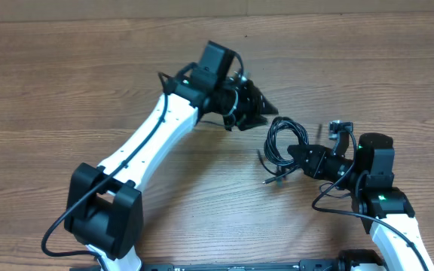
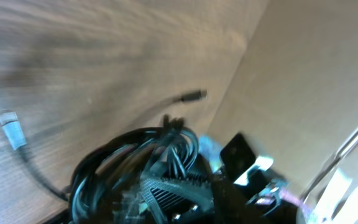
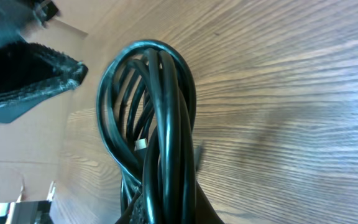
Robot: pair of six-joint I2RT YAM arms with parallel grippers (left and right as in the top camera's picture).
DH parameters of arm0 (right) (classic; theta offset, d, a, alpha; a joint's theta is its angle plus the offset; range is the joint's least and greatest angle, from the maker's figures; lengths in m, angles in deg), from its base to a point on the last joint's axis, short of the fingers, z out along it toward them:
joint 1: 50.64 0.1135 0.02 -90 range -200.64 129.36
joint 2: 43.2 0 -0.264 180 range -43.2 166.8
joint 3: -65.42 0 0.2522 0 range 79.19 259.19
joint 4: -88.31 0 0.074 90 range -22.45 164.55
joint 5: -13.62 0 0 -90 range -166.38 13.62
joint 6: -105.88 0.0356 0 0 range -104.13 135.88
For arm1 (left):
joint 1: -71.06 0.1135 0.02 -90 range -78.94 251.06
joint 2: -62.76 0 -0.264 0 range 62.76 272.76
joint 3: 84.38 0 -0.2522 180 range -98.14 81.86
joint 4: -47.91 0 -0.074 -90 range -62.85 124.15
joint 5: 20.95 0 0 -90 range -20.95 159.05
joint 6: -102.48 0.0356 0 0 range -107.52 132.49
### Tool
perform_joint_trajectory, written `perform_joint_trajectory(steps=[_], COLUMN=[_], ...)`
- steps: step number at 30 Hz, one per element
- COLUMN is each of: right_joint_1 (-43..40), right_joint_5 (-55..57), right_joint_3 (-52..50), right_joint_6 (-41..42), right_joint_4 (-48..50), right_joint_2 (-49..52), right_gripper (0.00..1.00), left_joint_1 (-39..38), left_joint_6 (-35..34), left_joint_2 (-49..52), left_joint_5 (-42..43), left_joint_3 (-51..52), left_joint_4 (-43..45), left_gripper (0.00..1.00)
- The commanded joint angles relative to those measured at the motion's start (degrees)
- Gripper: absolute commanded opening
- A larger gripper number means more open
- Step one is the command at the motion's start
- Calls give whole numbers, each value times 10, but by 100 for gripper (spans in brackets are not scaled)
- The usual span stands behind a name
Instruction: Untangle cables
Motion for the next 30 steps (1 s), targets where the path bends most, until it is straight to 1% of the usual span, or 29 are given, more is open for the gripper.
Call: perform_joint_trajectory(steps=[1, 2, 5, 6, 7, 8, 9, 10, 11, 12, 13, 14, 16, 18, 19, 21, 23, 27, 30], right_joint_1=[0, 0, 0, 0, 0, 0, 0, 0, 0, 0, 0, 0, 0, 0, 0, 0, 0, 0, 0], right_joint_5=[15, 15, 15, 16, 20, 31, 37, 45, 48, 49, 49, 49, 49, 49, 49, 49, 49, 49, 49], right_joint_3=[1, 1, 1, 1, 1, 1, 1, 1, 1, 1, 1, 1, 1, 1, 1, 1, 1, 1, 1], right_joint_6=[-7, -7, -7, -7, -7, -7, -7, -7, -7, -7, -7, -7, -4, -2, -2, -2, -2, -2, 0], right_joint_4=[7, 7, 7, 7, 7, 5, 5, 4, 5, 5, 5, 4, 2, -3, -5, -14, -21, -24, -24], right_joint_2=[-2, -2, -2, -2, -2, -2, -2, -2, -2, -2, -2, -2, -2, -2, -2, -2, -2, -2, -2], right_gripper=[4, 4, 4, 4, 4, 4, 4, 4, 4, 4, 4, 4, 4, 4, 4, 4, 4, 4, 4], left_joint_1=[10, 11, 12, 12, 10, 6, 1, -7, -11, -22, -30, -46, -71, -95, -104, -130, -146, -177, -191], left_joint_6=[46, 50, 51, 50, 50, 50, 50, 51, 54, 71, 87, 134, 178, 204, 209, 210, 210, 209, 190], left_joint_2=[-15, -15, -15, -15, -15, -15, -15, -15, -15, -15, -15, -15, -15, -15, -15, -15, -15, -15, -15], left_joint_5=[-46, -43, -36, -36, -37, -37, -40, -52, -63, -98, -124, -168, -226, -281, -302, -362, -404, -471, -521], left_joint_3=[-15, -15, -15, -15, -15, -15, -15, -15, -15, -15, -15, -15, -15, -15, -15, -15, -15, -15, -15], left_joint_4=[0, 0, 0, -9, -21, -40, -57, -83, -94, -114, -119, -119, -119, -118, -119, -118, -117, -113, -113], left_gripper=[86, 100, 100, 96, 92, 84, 67, 48, 47, 45, 45, 46, 51, 63, 67, 72, 72, 69, 62])
